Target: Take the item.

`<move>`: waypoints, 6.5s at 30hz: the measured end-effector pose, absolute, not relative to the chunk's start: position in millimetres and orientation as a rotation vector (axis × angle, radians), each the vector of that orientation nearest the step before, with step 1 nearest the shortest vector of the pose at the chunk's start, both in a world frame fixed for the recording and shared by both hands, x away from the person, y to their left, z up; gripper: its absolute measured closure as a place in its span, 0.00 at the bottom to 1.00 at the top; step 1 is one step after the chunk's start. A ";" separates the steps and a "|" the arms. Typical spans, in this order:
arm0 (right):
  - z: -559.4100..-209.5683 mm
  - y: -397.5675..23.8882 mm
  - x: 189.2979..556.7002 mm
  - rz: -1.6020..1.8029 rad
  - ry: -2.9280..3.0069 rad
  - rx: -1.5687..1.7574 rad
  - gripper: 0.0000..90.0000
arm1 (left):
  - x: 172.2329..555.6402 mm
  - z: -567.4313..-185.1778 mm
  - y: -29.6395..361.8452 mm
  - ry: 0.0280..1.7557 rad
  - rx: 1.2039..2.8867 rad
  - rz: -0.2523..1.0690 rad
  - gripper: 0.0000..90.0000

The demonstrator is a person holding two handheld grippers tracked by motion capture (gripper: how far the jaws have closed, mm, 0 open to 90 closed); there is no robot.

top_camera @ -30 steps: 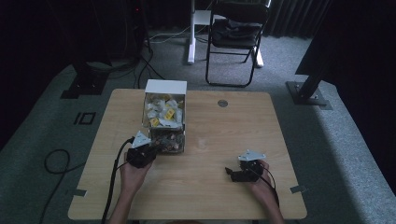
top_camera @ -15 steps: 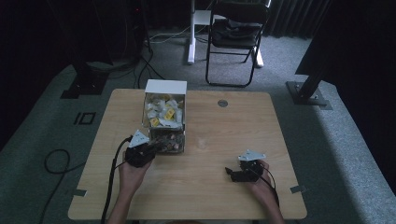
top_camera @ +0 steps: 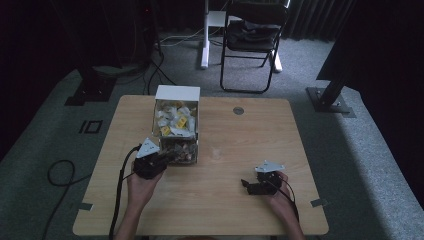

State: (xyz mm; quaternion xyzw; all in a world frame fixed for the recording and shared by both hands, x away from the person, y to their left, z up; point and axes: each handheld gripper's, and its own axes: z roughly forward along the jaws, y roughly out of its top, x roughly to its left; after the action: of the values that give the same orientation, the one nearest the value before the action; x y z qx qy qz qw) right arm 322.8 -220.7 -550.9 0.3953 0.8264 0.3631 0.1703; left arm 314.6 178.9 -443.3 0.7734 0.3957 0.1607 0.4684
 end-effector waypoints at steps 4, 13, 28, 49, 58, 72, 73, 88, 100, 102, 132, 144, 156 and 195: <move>-550.9 -220.7 322.8 1.032 2.348 1.123 0.21 | 313.1 -440.5 177.6 0.965 1.892 0.391 1.00; -550.9 -220.5 322.8 1.033 2.346 1.126 0.21 | 309.9 -434.7 172.3 0.941 1.887 0.386 1.00; -550.8 -220.7 322.8 1.031 2.348 1.124 0.21 | 307.3 -426.8 162.2 0.907 1.886 0.379 1.00; -550.9 -220.7 322.8 1.032 2.348 1.124 0.21 | 306.7 -416.4 143.5 0.864 1.886 0.370 1.00; -550.9 -220.7 322.8 1.031 2.348 1.123 0.21 | 309.8 -413.8 132.7 0.851 1.893 0.369 1.00; -550.8 -220.7 322.8 1.031 2.349 1.124 0.21 | 315.0 -412.3 116.1 0.834 1.892 0.370 1.00; -550.8 -220.7 322.8 1.031 2.349 1.124 0.21 | 315.2 -412.1 115.3 0.833 1.892 0.371 1.00; -550.8 -220.7 322.8 1.032 2.348 1.124 0.21 | 324.4 -414.2 102.2 0.851 1.888 0.393 1.00; -550.9 -220.7 322.8 1.032 2.347 1.124 0.21 | 332.6 -416.6 88.4 0.862 1.899 0.435 1.00; -550.8 -220.7 322.8 1.032 2.347 1.125 0.21 | 333.8 -417.0 86.3 0.865 1.898 0.440 1.00; -550.8 -220.6 322.7 1.033 2.348 1.127 0.21 | 351.7 -432.0 55.9 0.903 1.893 0.507 1.00; -550.9 -220.7 322.8 1.032 2.347 1.124 0.21 | 356.6 -430.1 46.7 0.900 1.885 0.539 1.00; -550.9 -220.6 322.8 1.032 2.348 1.123 0.21 | 363.3 -431.5 42.4 0.914 1.883 0.553 1.00; -550.9 -220.6 322.8 1.032 2.348 1.122 0.21 | 347.3 -432.3 42.6 0.864 1.901 0.564 0.69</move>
State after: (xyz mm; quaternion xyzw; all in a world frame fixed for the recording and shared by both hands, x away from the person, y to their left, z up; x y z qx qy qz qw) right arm 322.8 -220.6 -550.9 0.3950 0.8265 0.3632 0.1700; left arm 347.3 42.6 -432.3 0.7759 0.3524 0.2300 0.4701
